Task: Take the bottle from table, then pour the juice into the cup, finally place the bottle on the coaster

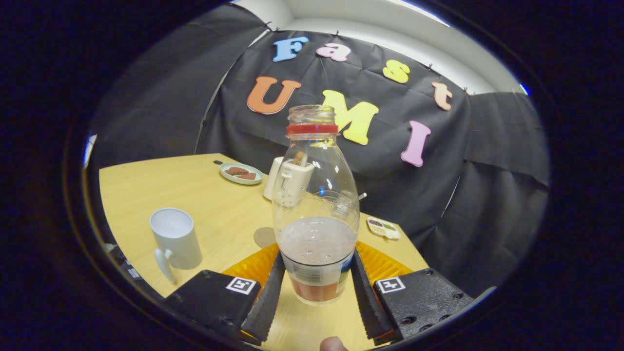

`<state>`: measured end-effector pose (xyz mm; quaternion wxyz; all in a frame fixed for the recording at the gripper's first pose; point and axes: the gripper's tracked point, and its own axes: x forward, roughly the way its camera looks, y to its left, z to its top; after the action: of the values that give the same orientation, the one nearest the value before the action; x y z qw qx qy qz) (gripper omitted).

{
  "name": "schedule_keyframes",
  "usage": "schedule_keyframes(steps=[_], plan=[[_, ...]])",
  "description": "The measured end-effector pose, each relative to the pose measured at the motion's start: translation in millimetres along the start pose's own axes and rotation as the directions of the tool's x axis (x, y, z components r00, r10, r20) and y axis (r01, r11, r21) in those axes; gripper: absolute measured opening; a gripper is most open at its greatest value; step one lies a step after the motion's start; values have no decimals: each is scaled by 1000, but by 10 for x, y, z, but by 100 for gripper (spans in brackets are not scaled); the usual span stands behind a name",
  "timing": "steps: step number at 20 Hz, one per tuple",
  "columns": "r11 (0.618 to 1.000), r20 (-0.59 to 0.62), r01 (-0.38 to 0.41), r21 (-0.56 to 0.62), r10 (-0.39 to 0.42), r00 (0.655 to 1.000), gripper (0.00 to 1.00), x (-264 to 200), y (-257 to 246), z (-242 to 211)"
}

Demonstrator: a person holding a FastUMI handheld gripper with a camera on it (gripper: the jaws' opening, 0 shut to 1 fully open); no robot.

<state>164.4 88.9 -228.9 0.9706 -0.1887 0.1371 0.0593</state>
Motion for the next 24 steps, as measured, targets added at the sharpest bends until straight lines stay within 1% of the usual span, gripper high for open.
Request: schedule_keyframes(steps=[3,5,7,10,12,15,18,22,24], plan=[[983,17,55,-174,-53,998,75,15,-58,64],[952,34,92,-293,-86,996,75,77,-78,90],[908,56,124,-400,-111,992,75,127,-62,120],[836,75,141,-530,-120,990,75,152,24,86],[776,93,153,-612,-122,988,75,163,101,57],[701,106,147,-698,-102,989,75,159,232,-53],[640,105,137,-756,-88,991,75,219,320,-124],[544,117,145,-826,-85,989,75,224,343,-87],[503,125,149,-852,-82,989,75,217,358,-71]])
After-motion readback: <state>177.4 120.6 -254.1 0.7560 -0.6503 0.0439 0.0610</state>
